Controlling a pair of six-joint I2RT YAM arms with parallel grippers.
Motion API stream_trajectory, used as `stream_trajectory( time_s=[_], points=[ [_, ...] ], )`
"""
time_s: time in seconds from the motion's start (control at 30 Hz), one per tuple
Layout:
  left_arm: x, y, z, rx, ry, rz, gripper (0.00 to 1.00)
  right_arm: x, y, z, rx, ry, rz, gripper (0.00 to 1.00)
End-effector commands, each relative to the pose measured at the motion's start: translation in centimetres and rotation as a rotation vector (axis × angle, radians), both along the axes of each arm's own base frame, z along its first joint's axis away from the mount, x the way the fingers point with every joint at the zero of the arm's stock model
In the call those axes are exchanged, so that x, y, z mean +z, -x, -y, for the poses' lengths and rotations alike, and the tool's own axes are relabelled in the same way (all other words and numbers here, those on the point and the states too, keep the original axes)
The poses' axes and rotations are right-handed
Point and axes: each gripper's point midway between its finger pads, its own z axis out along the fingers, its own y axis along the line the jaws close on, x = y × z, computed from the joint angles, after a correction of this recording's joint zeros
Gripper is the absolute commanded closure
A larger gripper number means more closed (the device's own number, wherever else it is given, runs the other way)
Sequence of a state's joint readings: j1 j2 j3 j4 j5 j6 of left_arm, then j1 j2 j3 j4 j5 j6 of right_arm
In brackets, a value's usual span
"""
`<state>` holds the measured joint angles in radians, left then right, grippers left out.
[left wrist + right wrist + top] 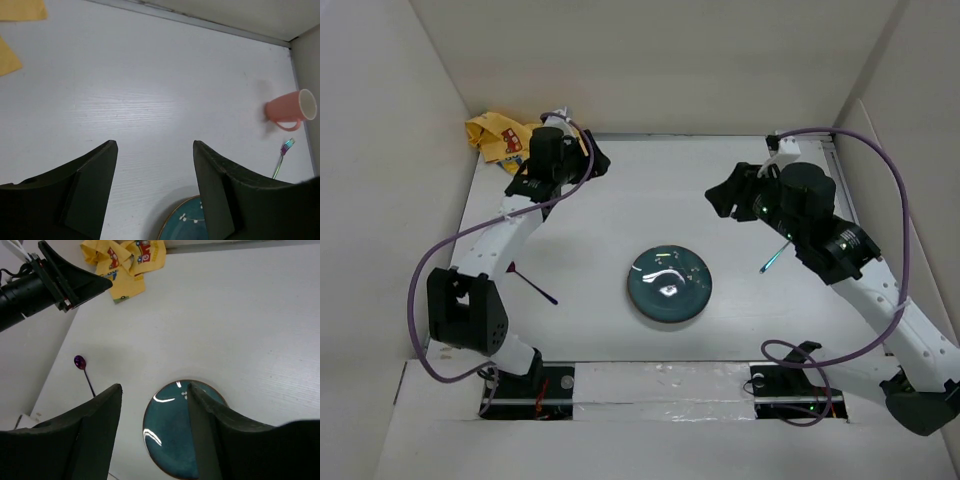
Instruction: Set the dinner table for one person
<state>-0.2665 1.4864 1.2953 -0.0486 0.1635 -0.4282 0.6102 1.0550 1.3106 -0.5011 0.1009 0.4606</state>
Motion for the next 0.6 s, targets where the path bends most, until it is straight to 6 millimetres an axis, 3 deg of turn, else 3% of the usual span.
stream_trajectory(
  time_s=[0.0, 0.03, 0.07, 0.1, 0.13, 0.17, 0.2, 0.23, 0.27, 0.3, 0.33, 0.37, 0.4, 0.43, 0.47, 0.5, 0.57],
  points=[
    [3.4, -1.3, -0.8, 0.051, 0.001, 0.079, 0.40, 0.7, -0.8, 0.6, -0.019, -0.001, 0.046, 0.57],
    [3.0, -1.6, -1.0, 0.066, -0.007, 0.071, 0.40, 0.6, -0.8, 0.6, -0.019, 0.001, 0.044, 0.58],
    [3.6, -2.1, -1.2, 0.076, -0.017, 0.077, 0.40, 0.4, -1.0, 0.7, -0.015, 0.014, 0.042, 0.82],
    [1.7, -2.9, -1.5, 0.097, -0.053, 0.028, 0.41, 0.0, -1.2, 1.2, -0.020, 0.025, 0.039, 0.94],
    [1.0, -3.6, -1.8, 0.113, -0.080, 0.012, 0.47, -0.4, -1.4, 1.6, -0.030, 0.035, 0.040, 1.00],
    [1.8, -4.5, -2.0, 0.130, -0.096, 0.022, 0.58, -0.7, -1.6, 1.8, -0.036, 0.032, 0.040, 1.00],
    [-1.5, -5.7, -3.7, 0.217, -0.185, -0.057, 0.75, -1.2, -1.8, 2.3, -0.034, 0.030, 0.030, 1.00],
    [-2.5, -6.5, -4.3, 0.252, -0.216, -0.088, 0.98, -1.9, -1.7, 2.4, -0.027, 0.031, 0.017, 1.00],
    [-1.4, -7.7, -4.9, 0.287, -0.224, -0.077, 1.00, -2.2, -1.9, 2.7, -0.028, 0.036, 0.018, 1.00],
    [-5.2, -8.3, -5.4, 0.299, -0.292, -0.172, 1.00, -2.4, -1.7, 2.4, 0.001, 0.031, 0.012, 1.00],
    [-5.8, -9.2, -6.1, 0.320, -0.317, -0.185, 1.00, -3.0, -2.0, 2.9, -0.013, 0.036, 0.004, 1.00],
    [-4.9, -10.3, -6.2, 0.334, -0.322, -0.164, 1.00, -3.1, -2.2, 3.0, -0.018, 0.033, 0.008, 1.00],
    [-7.6, -11.0, -7.1, 0.359, -0.365, -0.222, 1.00, -3.3, -2.3, 3.0, -0.016, 0.034, 0.003, 1.00],
    [-8.2, -11.6, -7.1, 0.369, -0.369, -0.231, 0.87, -3.3, -2.4, 2.9, -0.016, 0.035, 0.006, 1.00],
    [-7.6, -12.7, -7.9, 0.399, -0.354, -0.218, 0.81, -3.7, -2.9, 3.1, -0.025, 0.042, -0.006, 1.00],
    [-9.6, -13.4, -9.1, 0.417, -0.359, -0.255, 0.75, -3.7, -3.0, 2.9, -0.019, 0.041, -0.008, 1.00],
    [-10.0, -14.8, -9.8, 0.433, -0.333, -0.250, 0.61, -4.3, -3.2, 2.7, -0.011, 0.045, -0.025, 1.00]
  ],
)
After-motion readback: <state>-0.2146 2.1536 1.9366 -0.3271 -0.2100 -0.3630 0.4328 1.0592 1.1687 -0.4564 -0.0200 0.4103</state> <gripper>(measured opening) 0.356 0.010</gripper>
